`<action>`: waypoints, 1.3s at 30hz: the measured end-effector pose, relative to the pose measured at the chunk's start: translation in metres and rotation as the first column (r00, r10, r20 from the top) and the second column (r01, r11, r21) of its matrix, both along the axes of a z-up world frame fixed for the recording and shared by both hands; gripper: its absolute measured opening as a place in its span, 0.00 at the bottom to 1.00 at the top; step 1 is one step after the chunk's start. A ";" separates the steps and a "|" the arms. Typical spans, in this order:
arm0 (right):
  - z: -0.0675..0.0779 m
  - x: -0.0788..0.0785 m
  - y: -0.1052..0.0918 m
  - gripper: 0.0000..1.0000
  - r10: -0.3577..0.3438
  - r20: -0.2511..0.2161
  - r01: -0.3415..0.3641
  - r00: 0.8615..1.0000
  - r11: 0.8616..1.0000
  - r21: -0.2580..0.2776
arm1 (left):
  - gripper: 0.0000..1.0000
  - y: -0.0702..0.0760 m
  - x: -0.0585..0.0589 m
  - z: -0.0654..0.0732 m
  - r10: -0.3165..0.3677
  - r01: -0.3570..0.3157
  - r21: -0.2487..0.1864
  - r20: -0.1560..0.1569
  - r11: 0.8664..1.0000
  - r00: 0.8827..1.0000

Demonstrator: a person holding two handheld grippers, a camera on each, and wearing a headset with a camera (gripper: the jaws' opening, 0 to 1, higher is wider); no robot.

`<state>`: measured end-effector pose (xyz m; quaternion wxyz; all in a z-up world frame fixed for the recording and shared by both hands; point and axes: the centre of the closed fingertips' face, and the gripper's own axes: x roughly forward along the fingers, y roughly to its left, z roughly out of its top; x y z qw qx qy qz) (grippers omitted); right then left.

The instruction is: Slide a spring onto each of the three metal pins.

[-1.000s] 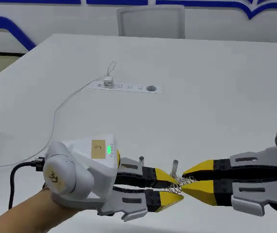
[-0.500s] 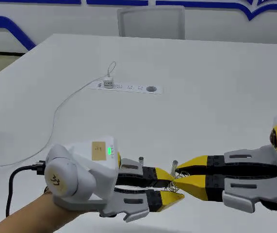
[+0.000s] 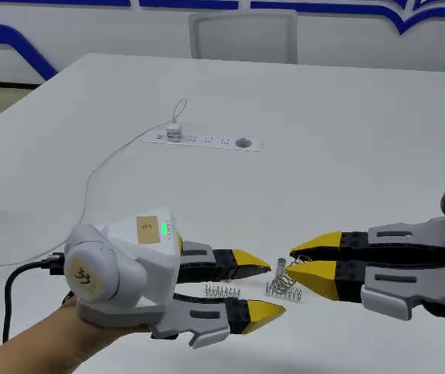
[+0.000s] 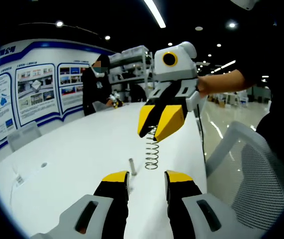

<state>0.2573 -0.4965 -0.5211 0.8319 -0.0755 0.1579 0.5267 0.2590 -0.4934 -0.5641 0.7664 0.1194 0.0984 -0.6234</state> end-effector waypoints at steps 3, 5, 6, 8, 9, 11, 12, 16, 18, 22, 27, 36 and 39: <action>-0.003 0.004 -0.006 0.10 -0.021 0.001 0.021 1.000 1.000 -0.016 | 0.36 0.005 0.004 0.005 0.024 -0.024 -0.015 -0.004 1.000 1.000; -0.004 0.006 -0.010 0.10 -0.035 -0.002 0.035 0.999 0.999 -0.019 | 0.39 0.009 0.008 0.007 0.040 -0.040 -0.020 -0.005 0.999 0.999; -0.004 0.008 -0.012 0.10 -0.041 -0.001 0.041 0.999 0.999 -0.023 | 0.40 0.012 0.009 0.007 0.048 -0.048 -0.020 -0.006 0.999 0.999; -0.004 0.011 -0.016 0.10 -0.054 0.000 0.054 0.999 0.998 -0.034 | 0.43 0.018 0.012 0.007 0.065 -0.066 -0.020 -0.006 0.998 0.998; -0.004 0.013 -0.019 0.10 -0.061 0.004 0.061 0.998 0.997 -0.040 | 0.44 0.022 0.014 0.007 0.078 -0.078 -0.021 -0.013 0.997 0.997; -0.004 0.017 -0.024 0.10 -0.074 0.008 0.075 0.997 0.996 -0.050 | 0.47 0.027 0.016 0.006 0.091 -0.092 -0.018 -0.023 0.996 0.996; -0.005 0.021 -0.029 0.10 -0.089 0.014 0.090 0.996 0.994 -0.067 | 0.48 0.031 0.018 0.004 0.106 -0.107 -0.010 -0.034 0.994 0.994; -0.006 0.032 -0.043 0.10 -0.132 0.024 0.134 0.991 0.987 -0.090 | 0.51 0.044 0.025 0.002 0.151 -0.151 0.000 -0.044 0.988 0.988; -0.007 0.037 -0.051 0.10 -0.156 0.026 0.158 0.987 0.982 -0.106 | 0.54 0.050 0.028 0.003 0.173 -0.173 0.000 -0.050 0.985 0.984; -0.011 0.047 -0.065 0.10 -0.197 0.035 0.200 0.980 0.970 -0.137 | 0.57 0.059 0.033 0.008 0.203 -0.204 -0.021 -0.052 0.979 0.978; -0.017 0.053 -0.080 0.10 -0.236 0.042 0.240 0.971 0.955 -0.173 | 0.63 0.063 0.037 0.018 0.227 -0.232 -0.064 -0.070 0.971 0.971; -0.035 0.062 -0.099 0.10 -0.292 0.029 0.291 0.956 0.932 -0.216 | 0.71 0.071 0.038 0.013 0.245 -0.249 -0.041 -0.083 0.968 0.966; -0.043 0.064 -0.103 0.10 -0.302 0.024 0.299 0.953 0.924 -0.239 | 0.74 0.073 0.038 0.011 0.252 -0.255 -0.030 -0.083 0.966 0.964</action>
